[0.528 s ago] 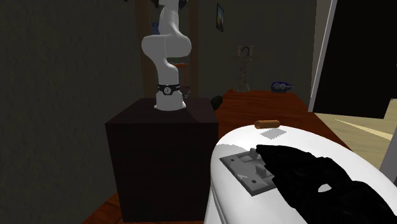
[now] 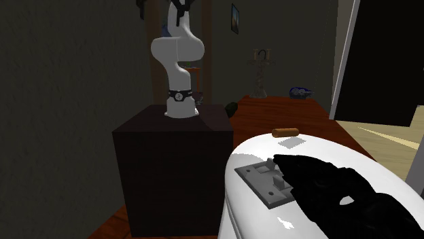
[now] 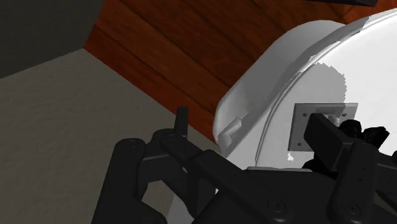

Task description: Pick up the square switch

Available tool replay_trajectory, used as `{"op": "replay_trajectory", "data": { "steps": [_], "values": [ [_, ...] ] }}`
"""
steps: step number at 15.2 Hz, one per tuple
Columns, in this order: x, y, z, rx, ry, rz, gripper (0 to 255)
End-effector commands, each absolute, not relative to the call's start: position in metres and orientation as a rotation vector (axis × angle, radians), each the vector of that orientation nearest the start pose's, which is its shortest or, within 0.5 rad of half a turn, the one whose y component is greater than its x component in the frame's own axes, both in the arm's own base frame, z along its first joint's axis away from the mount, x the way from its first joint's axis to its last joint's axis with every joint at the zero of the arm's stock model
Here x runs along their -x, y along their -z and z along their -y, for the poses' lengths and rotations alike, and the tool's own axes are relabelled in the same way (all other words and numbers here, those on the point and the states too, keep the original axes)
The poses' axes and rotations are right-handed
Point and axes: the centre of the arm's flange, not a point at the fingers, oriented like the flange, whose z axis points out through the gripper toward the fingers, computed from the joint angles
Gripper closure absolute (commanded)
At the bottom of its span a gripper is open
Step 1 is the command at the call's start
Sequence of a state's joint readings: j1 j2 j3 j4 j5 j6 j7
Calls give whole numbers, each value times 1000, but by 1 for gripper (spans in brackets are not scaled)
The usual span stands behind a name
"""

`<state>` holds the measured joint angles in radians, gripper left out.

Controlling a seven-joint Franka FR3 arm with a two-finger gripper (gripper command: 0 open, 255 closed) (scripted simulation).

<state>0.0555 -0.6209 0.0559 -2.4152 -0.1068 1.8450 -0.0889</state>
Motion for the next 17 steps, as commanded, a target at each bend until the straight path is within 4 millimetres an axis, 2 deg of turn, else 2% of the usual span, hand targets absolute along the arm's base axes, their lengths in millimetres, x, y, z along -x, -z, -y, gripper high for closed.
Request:
{"op": "replay_trajectory", "data": {
  "steps": [1,9,17],
  "values": [
    [-383,-514,-45,3241,84,438,0],
    [-432,-440,-98,3162,77,756,0],
    [-467,-366,-160,3051,69,1062,0]
  ]
}}
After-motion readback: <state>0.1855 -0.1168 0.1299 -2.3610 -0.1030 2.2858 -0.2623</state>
